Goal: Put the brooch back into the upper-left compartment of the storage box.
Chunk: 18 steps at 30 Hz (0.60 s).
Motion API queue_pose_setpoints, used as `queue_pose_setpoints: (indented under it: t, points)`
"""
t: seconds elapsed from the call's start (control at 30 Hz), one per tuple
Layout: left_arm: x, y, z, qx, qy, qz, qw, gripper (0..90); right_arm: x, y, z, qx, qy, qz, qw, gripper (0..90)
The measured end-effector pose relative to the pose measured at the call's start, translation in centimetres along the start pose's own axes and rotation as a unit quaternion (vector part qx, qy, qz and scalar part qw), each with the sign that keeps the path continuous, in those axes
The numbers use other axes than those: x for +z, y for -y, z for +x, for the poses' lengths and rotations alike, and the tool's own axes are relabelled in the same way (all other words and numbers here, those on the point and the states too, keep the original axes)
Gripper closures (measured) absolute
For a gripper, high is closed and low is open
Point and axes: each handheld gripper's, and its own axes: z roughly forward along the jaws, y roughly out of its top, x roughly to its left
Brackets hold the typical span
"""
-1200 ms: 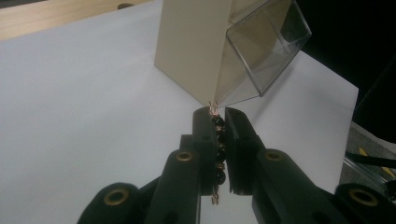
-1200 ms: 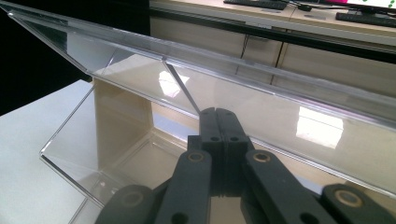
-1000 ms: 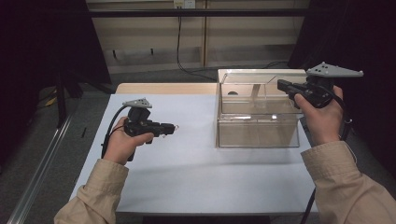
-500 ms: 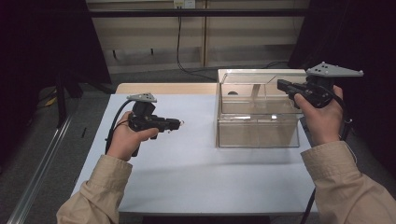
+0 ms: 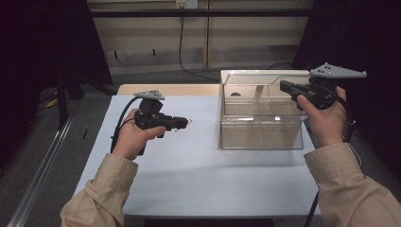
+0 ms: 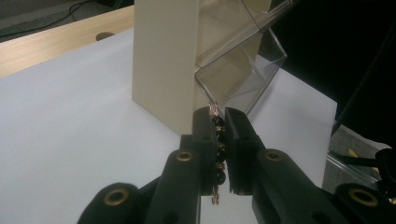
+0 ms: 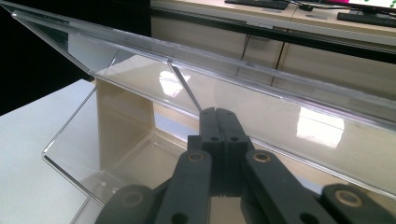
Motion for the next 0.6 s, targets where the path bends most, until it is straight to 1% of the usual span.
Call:
queue_pose_setpoints:
  t: [0.13, 0.23, 0.3, 0.6]
  points:
    - [0.1, -0.4, -0.1, 0.003, 0.002, 0.002, 1.0, 83.8, 0.0, 0.0, 0.0, 0.0, 0.0, -0.001, 1.0, 90.0]
    - [0.2, -0.6, -0.3, 0.002, 0.001, -0.002, 1.0, 83.8, 0.0, 0.0, 0.0, 0.0, 0.0, 0.0, 1.0, 90.0]
    - [0.3, -0.8, -0.4, 0.006, 0.001, 0.001, 1.0, 83.8, 0.1, 0.1, 0.0, 0.0, 0.0, 0.0, 1.0, 90.0]
    - [0.8, -1.7, -1.0, 0.012, 0.006, -0.001, 0.9999, 83.8, 0.1, 0.1, 0.0, 0.0, 0.0, 0.0, 1.0, 90.0]
